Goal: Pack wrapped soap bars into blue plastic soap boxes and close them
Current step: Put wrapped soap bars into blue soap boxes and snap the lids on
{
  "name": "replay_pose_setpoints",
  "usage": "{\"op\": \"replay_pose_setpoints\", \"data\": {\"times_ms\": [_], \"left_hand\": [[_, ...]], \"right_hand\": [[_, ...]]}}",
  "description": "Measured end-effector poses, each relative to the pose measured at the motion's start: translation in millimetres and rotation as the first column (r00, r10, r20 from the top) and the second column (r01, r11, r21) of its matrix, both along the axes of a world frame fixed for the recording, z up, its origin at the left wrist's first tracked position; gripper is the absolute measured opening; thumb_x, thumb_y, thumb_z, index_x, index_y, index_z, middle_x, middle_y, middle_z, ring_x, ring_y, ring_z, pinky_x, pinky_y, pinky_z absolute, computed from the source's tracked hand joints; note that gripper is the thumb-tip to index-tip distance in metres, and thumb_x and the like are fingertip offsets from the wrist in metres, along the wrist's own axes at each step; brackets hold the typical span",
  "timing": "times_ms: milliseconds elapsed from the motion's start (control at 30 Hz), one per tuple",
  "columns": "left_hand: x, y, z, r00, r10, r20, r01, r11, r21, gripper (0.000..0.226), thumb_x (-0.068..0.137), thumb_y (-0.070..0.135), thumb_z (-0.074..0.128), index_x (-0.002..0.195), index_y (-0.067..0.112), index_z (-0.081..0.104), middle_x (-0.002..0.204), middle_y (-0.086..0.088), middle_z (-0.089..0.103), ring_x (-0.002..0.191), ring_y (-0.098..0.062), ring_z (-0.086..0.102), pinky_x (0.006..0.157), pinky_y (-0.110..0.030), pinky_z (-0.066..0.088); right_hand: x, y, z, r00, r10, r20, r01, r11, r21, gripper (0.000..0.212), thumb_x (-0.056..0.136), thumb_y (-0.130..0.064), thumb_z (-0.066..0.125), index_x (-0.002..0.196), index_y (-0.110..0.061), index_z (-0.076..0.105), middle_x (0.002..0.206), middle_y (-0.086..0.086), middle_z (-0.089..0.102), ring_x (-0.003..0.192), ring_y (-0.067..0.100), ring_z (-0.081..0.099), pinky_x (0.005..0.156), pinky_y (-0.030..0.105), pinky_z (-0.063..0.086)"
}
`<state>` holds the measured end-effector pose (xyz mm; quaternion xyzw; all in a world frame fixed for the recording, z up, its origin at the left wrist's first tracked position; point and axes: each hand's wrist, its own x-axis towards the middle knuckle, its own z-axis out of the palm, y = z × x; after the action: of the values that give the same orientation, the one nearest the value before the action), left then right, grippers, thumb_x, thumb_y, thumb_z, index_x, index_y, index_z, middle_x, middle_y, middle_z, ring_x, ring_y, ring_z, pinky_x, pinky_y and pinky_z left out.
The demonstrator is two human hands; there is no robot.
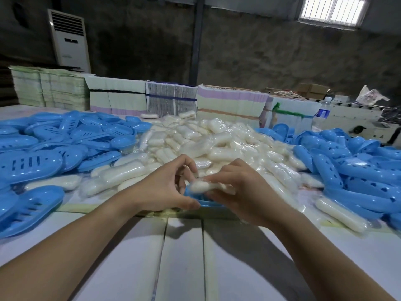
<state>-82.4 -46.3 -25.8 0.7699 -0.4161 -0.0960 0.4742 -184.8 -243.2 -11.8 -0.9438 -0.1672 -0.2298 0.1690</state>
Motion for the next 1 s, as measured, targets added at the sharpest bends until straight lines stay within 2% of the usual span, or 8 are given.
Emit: {"op": "replay_pose_setpoints", "data": {"times_ms": [133,267,400,500,633,767,867,1000], "left_hand": [[1,1,0,1.000,0.001,0.000,-0.002,1.000,-0.008,0.057,0.065,0.009,0.090,0.102,0.034,0.055,0.103,0.006,0.069,0.078,-0.022,0.061,0.068,-0.030,0.053],[2,2,3,1.000,-0.003,-0.018,0.003,1.000,-0.015,0.053,0.055,0.024,0.089,0.092,0.044,0.056,0.106,0.002,0.070,0.080,-0.027,0.060,0.071,-0.036,0.054],[0,1,3,1.000,-0.020,-0.006,0.020,0.999,-0.025,0.052,0.054,0.022,0.088,0.091,0.041,0.058,0.105,-0.001,0.070,0.077,-0.032,0.057,0.068,-0.040,0.053],[-1,1,2,1.000,-0.019,0.001,0.019,1.000,-0.025,0.053,0.058,0.012,0.089,0.099,0.029,0.059,0.105,0.000,0.071,0.083,-0.041,0.060,0.072,-0.051,0.054],[-4,2,-1,0.998,-0.049,0.040,0.049,0.999,0.011,0.059,0.063,0.000,0.089,0.106,0.027,0.060,0.105,0.010,0.068,0.082,-0.035,0.060,0.074,-0.043,0.056],[-7,1,-1,0.991,-0.040,0.124,0.023,0.990,0.137,0.076,0.055,0.030,0.093,0.119,0.045,0.055,0.109,0.024,0.056,0.095,-0.013,0.062,0.079,-0.032,0.058],[-6,0,0,0.957,-0.009,0.290,-0.049,0.980,0.192,0.082,0.052,0.049,0.090,0.125,0.046,0.053,0.110,0.026,0.055,0.100,0.002,0.055,0.075,-0.019,0.052],[-8,-3,-3,0.949,0.036,0.314,-0.085,0.986,0.143,0.072,0.050,0.060,0.077,0.118,0.044,0.059,0.105,0.021,0.061,0.094,0.000,0.057,0.071,-0.015,0.047]], "right_hand": [[-3,-13,4,0.975,0.036,-0.219,-0.024,0.998,0.055,0.024,0.093,-0.043,0.059,0.116,-0.048,0.067,0.100,-0.013,0.065,0.106,0.010,0.042,0.092,0.021,0.034],[-7,-21,11,0.928,0.055,-0.368,-0.002,0.990,0.142,0.026,0.094,-0.043,0.058,0.116,-0.056,0.062,0.107,-0.010,0.056,0.109,-0.006,0.036,0.089,0.006,0.028],[-6,-18,11,0.953,0.049,-0.298,-0.024,0.996,0.088,0.026,0.092,-0.031,0.064,0.117,-0.040,0.069,0.097,-0.008,0.065,0.094,0.001,0.042,0.084,0.011,0.034],[-4,-14,7,0.968,0.006,-0.252,0.009,0.998,0.060,0.027,0.089,-0.035,0.068,0.116,-0.040,0.070,0.100,-0.007,0.069,0.098,0.008,0.042,0.087,0.020,0.035],[-3,-12,4,0.971,-0.029,-0.236,0.035,0.999,0.021,0.031,0.083,-0.040,0.073,0.114,-0.043,0.069,0.097,-0.004,0.064,0.099,0.014,0.042,0.087,0.025,0.037],[-2,-9,0,0.980,-0.062,-0.190,0.064,0.998,0.004,0.033,0.080,-0.042,0.076,0.113,-0.044,0.069,0.092,-0.008,0.059,0.095,0.013,0.040,0.081,0.026,0.037],[-2,-9,-1,0.983,-0.065,-0.170,0.062,0.998,-0.021,0.034,0.080,-0.042,0.075,0.114,-0.042,0.069,0.092,-0.010,0.058,0.094,0.012,0.039,0.076,0.019,0.033],[-2,-15,6,0.986,-0.087,-0.141,0.087,0.996,-0.002,0.038,0.080,-0.042,0.075,0.117,-0.034,0.069,0.095,-0.008,0.061,0.098,0.013,0.041,0.075,0.014,0.030]]}}
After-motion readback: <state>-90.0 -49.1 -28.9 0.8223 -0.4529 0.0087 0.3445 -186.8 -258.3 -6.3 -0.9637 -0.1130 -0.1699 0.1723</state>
